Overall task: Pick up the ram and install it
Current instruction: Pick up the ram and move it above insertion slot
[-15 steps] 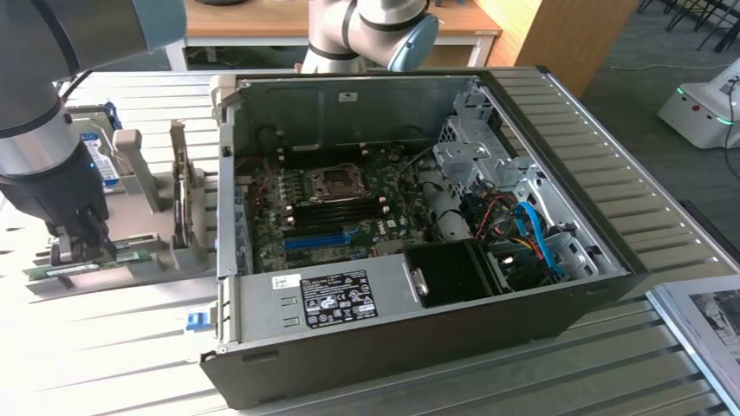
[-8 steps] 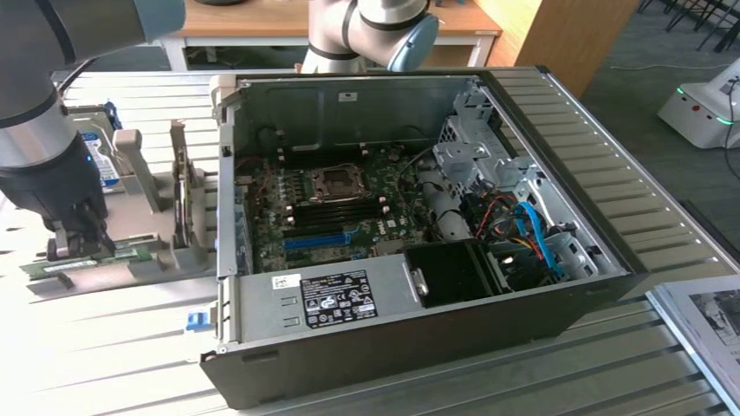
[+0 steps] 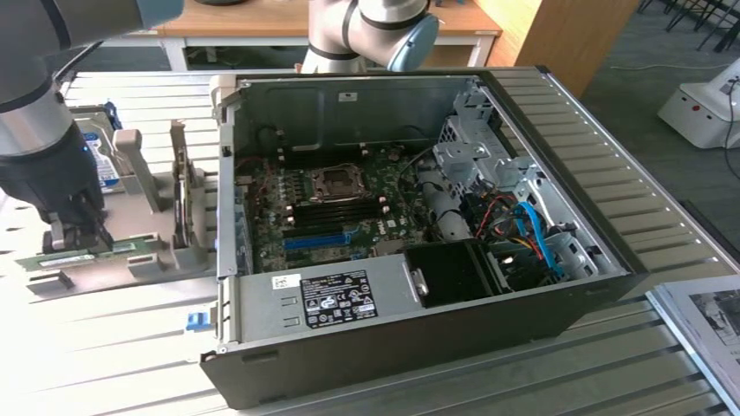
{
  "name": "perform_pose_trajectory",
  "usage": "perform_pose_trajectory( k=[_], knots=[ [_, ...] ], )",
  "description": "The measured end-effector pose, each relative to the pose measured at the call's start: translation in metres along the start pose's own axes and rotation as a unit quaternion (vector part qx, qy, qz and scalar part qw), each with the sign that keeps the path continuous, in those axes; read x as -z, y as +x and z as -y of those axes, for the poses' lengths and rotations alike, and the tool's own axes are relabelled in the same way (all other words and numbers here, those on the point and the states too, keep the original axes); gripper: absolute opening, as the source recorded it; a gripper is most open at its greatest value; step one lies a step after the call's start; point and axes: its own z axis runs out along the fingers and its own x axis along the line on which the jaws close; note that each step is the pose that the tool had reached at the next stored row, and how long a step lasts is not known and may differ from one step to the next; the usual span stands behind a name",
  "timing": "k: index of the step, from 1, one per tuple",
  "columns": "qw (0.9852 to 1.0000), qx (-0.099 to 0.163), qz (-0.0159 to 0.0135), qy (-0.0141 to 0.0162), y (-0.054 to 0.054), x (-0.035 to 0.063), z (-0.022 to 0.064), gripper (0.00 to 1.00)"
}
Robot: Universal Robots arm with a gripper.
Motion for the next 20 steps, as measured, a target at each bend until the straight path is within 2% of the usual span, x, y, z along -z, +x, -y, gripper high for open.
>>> perform_pose_trajectory(
  k=[20],
  knots=[
    [1.0000, 0.000, 0.0000, 0.0000, -0.001, 0.0390, 0.0011, 0.12]
  ],
)
